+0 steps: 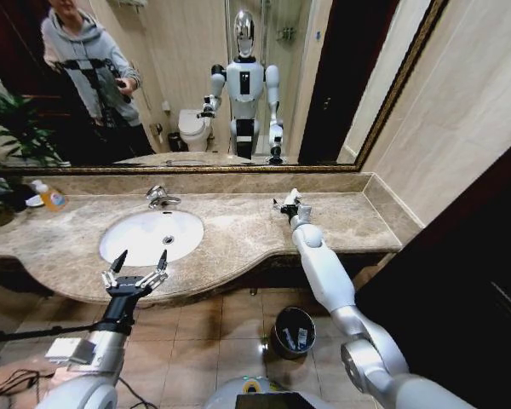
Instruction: Pick up the trash from the sink and place it in the trash bin.
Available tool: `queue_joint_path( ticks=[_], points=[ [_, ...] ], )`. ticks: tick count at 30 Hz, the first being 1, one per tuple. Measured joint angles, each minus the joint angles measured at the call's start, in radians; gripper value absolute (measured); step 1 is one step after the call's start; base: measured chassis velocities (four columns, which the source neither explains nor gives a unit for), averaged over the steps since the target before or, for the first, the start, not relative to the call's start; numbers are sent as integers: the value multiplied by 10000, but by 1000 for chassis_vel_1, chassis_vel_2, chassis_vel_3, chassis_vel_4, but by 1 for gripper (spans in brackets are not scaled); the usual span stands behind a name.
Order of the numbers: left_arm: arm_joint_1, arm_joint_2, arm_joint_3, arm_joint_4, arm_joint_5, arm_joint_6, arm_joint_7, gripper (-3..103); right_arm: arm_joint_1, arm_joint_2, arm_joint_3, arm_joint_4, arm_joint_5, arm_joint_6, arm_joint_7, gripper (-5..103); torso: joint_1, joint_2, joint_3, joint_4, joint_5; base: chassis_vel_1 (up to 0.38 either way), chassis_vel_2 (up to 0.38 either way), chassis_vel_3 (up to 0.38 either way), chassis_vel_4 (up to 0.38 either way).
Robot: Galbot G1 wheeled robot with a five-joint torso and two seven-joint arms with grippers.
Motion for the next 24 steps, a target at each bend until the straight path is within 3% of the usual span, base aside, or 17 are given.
queue_joint_path(
  ticks=[6, 9, 11, 15, 20, 24],
  points=[
    [0, 0, 0, 0, 0, 0, 0, 100, -255, -250, 338, -75, -122, 76, 97, 99, -1, 0, -1, -7, 0, 0, 0, 0, 0],
    [0, 0, 0, 0, 0, 0, 0, 100, -365, -259, 356, -48, -7, 89, 42, 88, 0, 0, 0, -2, 1, 0, 0, 0, 0],
    [1, 0, 0, 0, 0, 0, 0, 100, -386, -260, 337, -7, 65, 81, 28, 88, 0, 0, 0, -2, 1, 0, 0, 0, 0],
    [0, 0, 0, 0, 0, 0, 0, 100, -407, -220, 225, 141, 221, 8, -57, 72, 0, 1, -1, -2, 0, 0, 0, 0, 0],
    [0, 0, 0, 0, 0, 0, 0, 100, -389, -158, 151, 151, 255, -36, -91, 64, 0, 0, -1, -2, 1, 0, 0, 0, 0],
    [0, 0, 0, 0, 0, 0, 0, 100, -371, -107, 97, 135, 294, -69, -108, 48, 0, 1, 0, -2, 0, 0, 0, 0, 0]
  ],
)
